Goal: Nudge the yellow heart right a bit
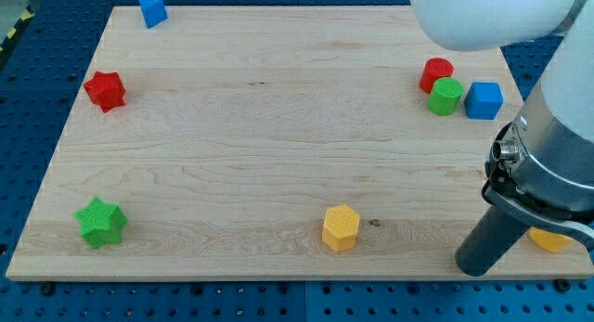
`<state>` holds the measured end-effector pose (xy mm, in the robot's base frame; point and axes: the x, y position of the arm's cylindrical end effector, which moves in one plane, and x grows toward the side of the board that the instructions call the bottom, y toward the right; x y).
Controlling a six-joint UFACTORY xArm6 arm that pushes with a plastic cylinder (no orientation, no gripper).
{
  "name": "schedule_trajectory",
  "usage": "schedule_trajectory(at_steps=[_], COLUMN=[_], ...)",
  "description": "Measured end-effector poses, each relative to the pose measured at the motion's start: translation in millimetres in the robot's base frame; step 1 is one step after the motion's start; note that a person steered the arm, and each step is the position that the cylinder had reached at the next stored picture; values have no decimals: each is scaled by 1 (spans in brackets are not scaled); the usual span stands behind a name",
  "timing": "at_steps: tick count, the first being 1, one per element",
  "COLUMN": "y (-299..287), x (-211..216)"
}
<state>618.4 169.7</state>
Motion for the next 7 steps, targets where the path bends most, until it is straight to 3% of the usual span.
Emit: schedule_trajectory(at_steps=[3,7], y=[81,106], x=[0,-7])
